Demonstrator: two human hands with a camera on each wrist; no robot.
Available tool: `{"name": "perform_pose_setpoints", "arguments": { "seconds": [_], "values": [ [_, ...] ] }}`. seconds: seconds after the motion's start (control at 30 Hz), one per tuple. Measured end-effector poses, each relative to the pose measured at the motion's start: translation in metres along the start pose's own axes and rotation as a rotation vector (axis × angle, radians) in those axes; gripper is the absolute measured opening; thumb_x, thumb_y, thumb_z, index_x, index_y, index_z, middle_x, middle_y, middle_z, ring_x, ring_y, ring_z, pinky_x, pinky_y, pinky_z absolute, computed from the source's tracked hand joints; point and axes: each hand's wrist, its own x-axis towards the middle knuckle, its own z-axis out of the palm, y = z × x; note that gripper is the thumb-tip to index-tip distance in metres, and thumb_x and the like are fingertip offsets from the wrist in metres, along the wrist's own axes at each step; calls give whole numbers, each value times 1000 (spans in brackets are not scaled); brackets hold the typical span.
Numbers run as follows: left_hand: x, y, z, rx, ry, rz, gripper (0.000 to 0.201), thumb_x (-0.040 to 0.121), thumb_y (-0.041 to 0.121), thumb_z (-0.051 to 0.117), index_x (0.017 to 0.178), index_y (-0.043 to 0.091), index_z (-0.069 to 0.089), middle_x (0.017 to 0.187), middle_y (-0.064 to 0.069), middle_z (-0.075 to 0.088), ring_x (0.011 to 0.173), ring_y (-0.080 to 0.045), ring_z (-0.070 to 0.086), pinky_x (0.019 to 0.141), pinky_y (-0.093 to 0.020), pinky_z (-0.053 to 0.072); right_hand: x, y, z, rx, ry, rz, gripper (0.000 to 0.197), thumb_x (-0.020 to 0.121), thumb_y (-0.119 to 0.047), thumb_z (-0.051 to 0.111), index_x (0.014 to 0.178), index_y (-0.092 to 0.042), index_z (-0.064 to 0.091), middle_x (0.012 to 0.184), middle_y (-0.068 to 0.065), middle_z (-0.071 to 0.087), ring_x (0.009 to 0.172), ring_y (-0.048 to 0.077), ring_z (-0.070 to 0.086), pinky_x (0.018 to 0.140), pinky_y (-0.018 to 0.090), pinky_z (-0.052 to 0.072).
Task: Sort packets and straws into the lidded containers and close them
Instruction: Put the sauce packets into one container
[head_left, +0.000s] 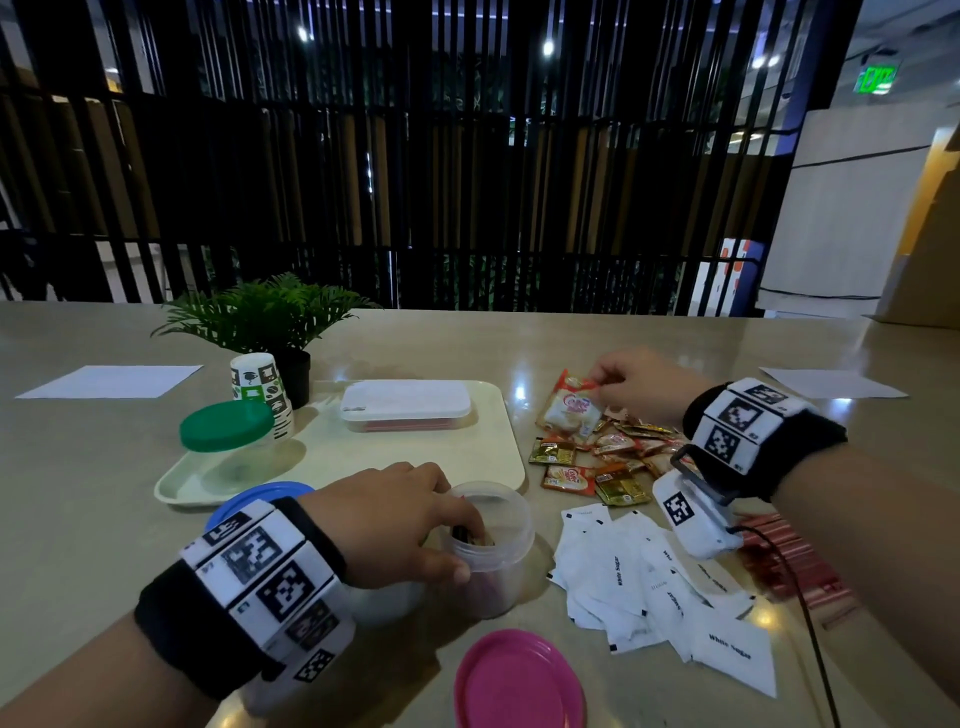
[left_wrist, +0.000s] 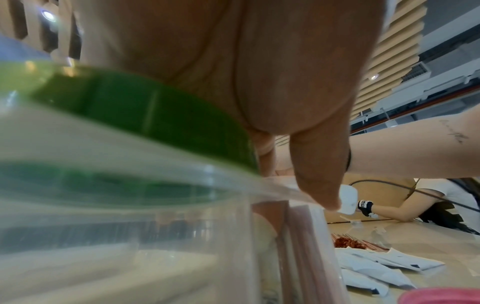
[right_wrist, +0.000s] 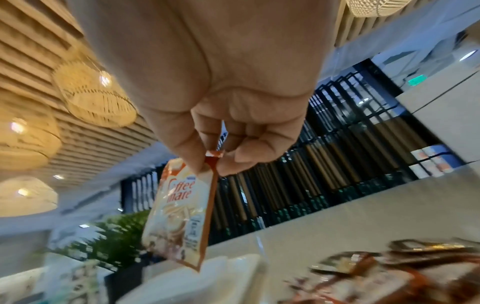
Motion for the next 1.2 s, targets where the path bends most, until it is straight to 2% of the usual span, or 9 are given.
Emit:
{"name": "perform_pose_setpoints", "arguments": {
  "seconds": [0.17,0.27,0.43,0.53,0.6,0.77,0.87,1.0,1.2],
  "values": [
    [1,0,-1,6,-7,-3,45,88,61,52,132,56,40,137,10,39,121,-14,39,101,-35,38,-33,-38,3,356,-149,-51,12,92,-5,58,92,-16,53,71,5,64,62,14,62,72,37,54],
    [2,-1,-1,7,-4,2,45,89,60,53,132,56,40,135,10,39,120,-13,39,99,-34,38,-49,-58,9,346,-211,-132,22,90,-1,58,99,-18,48,66,1,61,59,13,62,61,30,53],
    [2,0,0,12,11,-2,45,87,60,55,130,56,41,133,9,40,119,-14,40,97,-33,38,-61,-78,28,-18,-103,-276,14,90,-9,56,95,-22,51,68,-8,53,56,3,54,54,19,40],
    [2,1,0,25,17,-10,46,88,60,54,132,54,41,134,7,40,119,-15,40,97,-33,38,-68,-87,35,-220,-78,-342,11,87,-8,52,91,-17,57,69,-11,48,66,9,46,54,18,33],
    [2,2,0,38,21,-16,49,88,60,54,134,52,39,135,6,40,120,-17,41,97,-34,39,-72,-93,39,-302,-111,-360,12,86,-8,51,89,-17,59,73,-10,51,73,13,49,57,20,36],
    [1,5,-1,34,25,-20,48,90,57,54,135,53,40,137,6,40,122,-16,40,96,-32,38,-75,-107,49,-401,-285,-307,10,87,-19,55,86,-17,65,84,-1,63,79,17,58,64,27,46],
    [2,5,-2,59,20,-21,51,90,57,53,138,47,39,140,4,39,124,-18,40,97,-32,37,-69,-108,55,-361,-392,-218,19,89,-24,54,90,-12,68,82,5,67,71,16,60,60,25,46],
    [1,6,-1,58,24,-33,53,89,59,53,138,44,38,138,4,40,122,-18,41,95,-32,38,-61,-101,60,-249,-576,-64,24,93,-27,51,102,-10,65,89,14,71,66,19,64,66,30,54],
    [-1,6,-2,37,23,-40,58,87,59,55,138,41,35,136,3,43,120,-18,43,96,-35,40,-59,-92,54,-137,-659,20,24,94,-26,51,112,-14,61,71,8,60,51,15,55,52,24,48]
  ]
}}
